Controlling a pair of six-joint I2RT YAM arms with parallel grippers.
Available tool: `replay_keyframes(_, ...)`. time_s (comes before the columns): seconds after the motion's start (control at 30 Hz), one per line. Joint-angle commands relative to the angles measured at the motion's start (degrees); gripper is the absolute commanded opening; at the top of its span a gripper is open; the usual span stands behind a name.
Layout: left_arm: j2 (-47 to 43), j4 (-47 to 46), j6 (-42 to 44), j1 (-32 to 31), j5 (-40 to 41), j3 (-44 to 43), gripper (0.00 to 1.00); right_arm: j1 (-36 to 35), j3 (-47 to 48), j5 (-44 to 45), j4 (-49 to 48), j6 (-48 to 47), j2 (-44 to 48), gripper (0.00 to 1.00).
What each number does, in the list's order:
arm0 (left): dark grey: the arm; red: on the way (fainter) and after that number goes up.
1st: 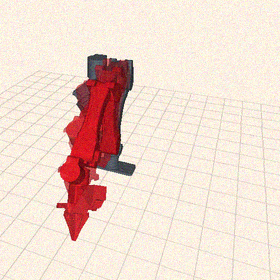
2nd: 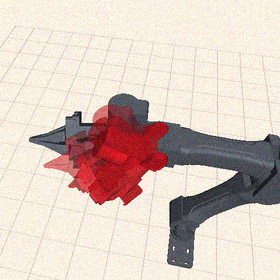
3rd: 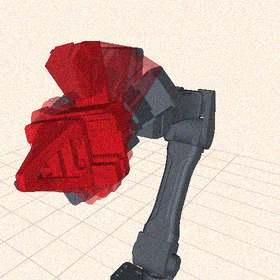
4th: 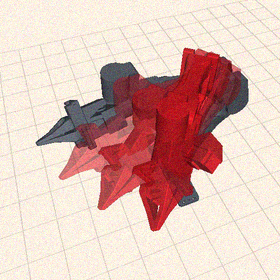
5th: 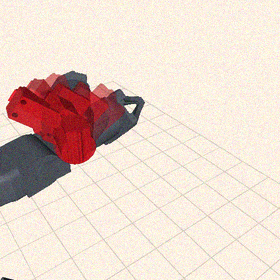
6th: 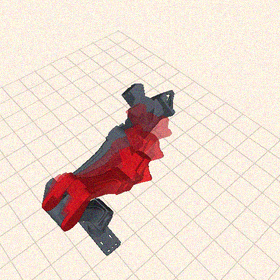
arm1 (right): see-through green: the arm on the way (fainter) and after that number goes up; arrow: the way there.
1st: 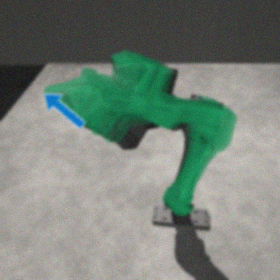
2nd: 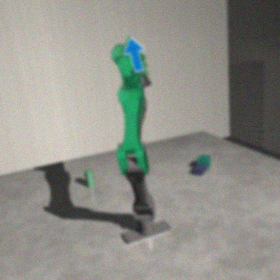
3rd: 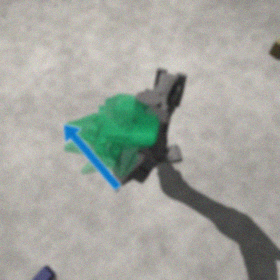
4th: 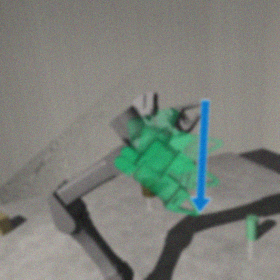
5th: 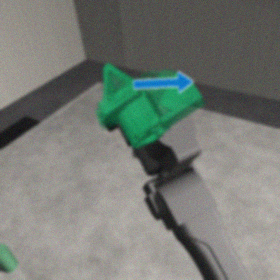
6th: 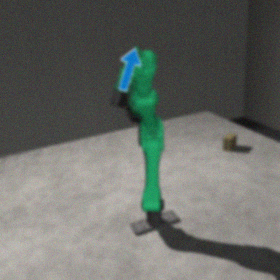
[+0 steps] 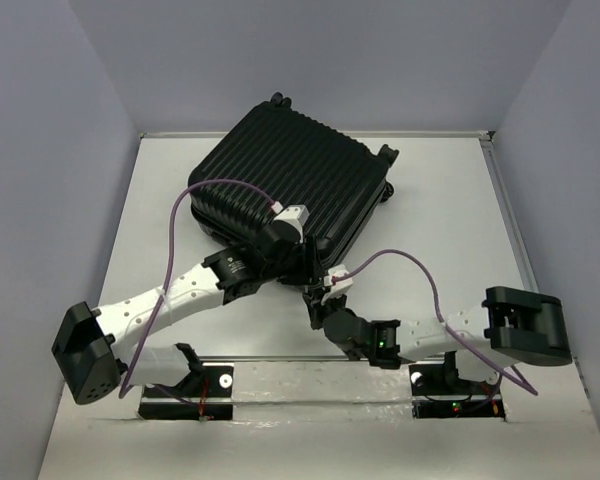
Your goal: Pack the luggage
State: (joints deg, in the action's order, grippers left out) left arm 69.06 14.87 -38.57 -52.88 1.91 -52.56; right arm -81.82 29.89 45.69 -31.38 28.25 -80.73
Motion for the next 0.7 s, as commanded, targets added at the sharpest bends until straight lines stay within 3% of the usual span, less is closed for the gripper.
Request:
replay_keyframes(0.0,3.1,-25.1,2.0,2.1,7.8,-9.2,0.63,-8.4,5.6,-20.5,-17.1,1.9,-9.1,0.07)
replay_keyframes(0.1,2.6,-22.3,3.0,3.0,8.8,-12.6,0.79,-8.4,2.4,-18.1,-19.7,4.2,-8.5,0.07)
replay_keyframes(0.13,1.8,-21.0,3.3,4.8,8.5,-13.4,0.89,-8.4,0.8,-16.5,-19.4,5.2,-5.3,0.07)
replay_keyframes(0.17,1.4,-20.2,3.3,6.1,7.8,-15.2,0.92,-8.4,-0.9,-13.6,-17.4,6.9,-3.2,0.08)
replay_keyframes(0.23,0.4,-19.4,3.5,9.7,3.1,-17.0,0.95,-8.4,-5.5,-10.9,-13.7,8.8,1.3,0.22)
replay_keyframes(0.3,0.0,-16.9,3.3,16.4,-0.1,-21.6,0.96,-8.4,-8.9,-7.4,-6.8,12.2,9.3,0.57)
replay_keyframes(0.33,0.1,-15.6,3.3,18.7,-0.2,-21.6,0.96,-8.4,-9.8,-6.5,-4.2,12.2,12.2,0.57)
replay_keyframes(0.37,0.2,-14.9,4.2,23.0,-0.2,-24.1,0.95,-8.4,-10.2,-5.0,2.1,13.7,17.9,0.71)
replay_keyframes(0.43,1.2,-9.9,5.5,27.4,0.7,-26.5,0.95,-8.4,-9.4,-3.1,10.5,15.2,23.0,0.79)
replay_keyframes(0.47,1.6,-8.6,6.5,31.7,1.7,-28.4,0.95,-8.4,-8.9,-0.8,18.6,16.5,27.8,0.79)
replay_keyframes(0.5,1.9,-7.9,6.8,31.8,2.0,-28.7,0.94,-8.4,-8.6,0.4,21.7,16.9,30.0,0.76)
replay_keyframes(0.53,2.7,-7.5,6.9,36.6,1.9,-28.8,0.94,-8.4,-8.4,1.5,24.7,17.4,32.0,0.71)
replay_keyframes(0.57,3.3,-7.4,6.8,39.0,1.6,-28.6,0.94,-6.5,-7.6,3.5,30.4,18.5,34.0,0.46)
replay_keyframes(0.63,4.7,-7.6,5.6,45.5,-1.3,-27.9,0.94,-3.0,-6.4,3.5,35.4,18.7,38.3,0.24)
replay_keyframes(0.67,4.9,-9.1,5.0,47.0,-1.6,-26.1,0.94,2.3,-5.9,2.6,36.8,17.7,39.1,0.12)
